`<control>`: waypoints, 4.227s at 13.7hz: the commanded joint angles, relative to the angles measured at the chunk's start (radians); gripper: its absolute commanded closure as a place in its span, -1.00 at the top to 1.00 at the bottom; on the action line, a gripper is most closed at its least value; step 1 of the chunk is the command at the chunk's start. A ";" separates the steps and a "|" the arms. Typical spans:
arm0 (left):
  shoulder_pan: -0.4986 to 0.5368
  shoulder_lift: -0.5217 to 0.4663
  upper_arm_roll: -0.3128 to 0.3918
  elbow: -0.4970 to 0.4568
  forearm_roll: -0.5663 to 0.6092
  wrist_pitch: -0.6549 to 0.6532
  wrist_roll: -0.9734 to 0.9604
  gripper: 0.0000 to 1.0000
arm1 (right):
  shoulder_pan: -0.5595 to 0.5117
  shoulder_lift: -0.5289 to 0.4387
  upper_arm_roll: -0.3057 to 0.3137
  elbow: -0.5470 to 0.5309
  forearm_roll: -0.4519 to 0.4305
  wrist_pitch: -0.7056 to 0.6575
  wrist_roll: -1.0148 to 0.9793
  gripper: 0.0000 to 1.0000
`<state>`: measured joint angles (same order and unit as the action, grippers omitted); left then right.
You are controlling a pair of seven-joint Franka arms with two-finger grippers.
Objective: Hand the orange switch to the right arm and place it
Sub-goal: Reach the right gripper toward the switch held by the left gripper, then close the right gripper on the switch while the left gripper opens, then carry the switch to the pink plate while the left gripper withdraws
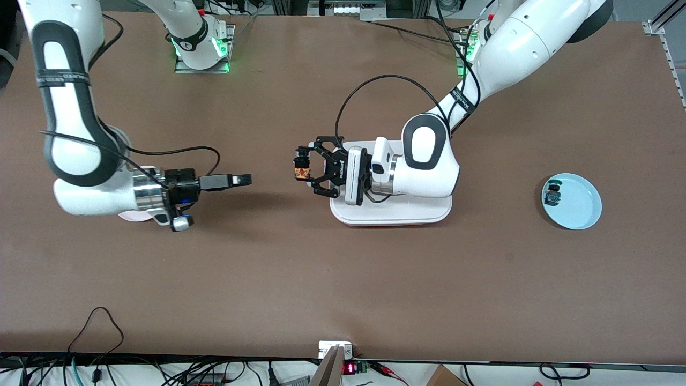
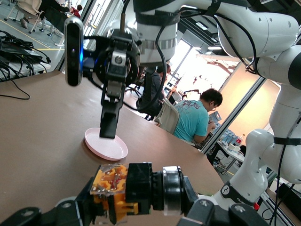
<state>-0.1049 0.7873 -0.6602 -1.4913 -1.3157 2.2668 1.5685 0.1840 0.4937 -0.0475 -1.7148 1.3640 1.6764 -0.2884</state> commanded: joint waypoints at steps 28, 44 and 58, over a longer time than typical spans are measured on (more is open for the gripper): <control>-0.025 0.016 0.007 0.011 -0.060 -0.001 0.022 -0.49 | 0.166 -0.121 0.001 -0.309 0.400 0.157 0.055 0.50; -0.025 0.012 0.005 0.014 -0.114 -0.001 0.018 -0.08 | 0.160 -0.113 0.001 -0.296 0.409 0.152 0.063 -1.00; 0.005 -0.013 0.005 0.088 0.161 -0.058 -0.319 1.00 | -0.103 -0.109 -0.009 0.019 -0.444 -0.117 0.127 -1.00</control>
<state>-0.1119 0.7920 -0.6623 -1.4209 -1.2650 2.2533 1.3686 0.1081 0.3944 -0.0671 -1.7776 1.0711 1.6141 -0.1708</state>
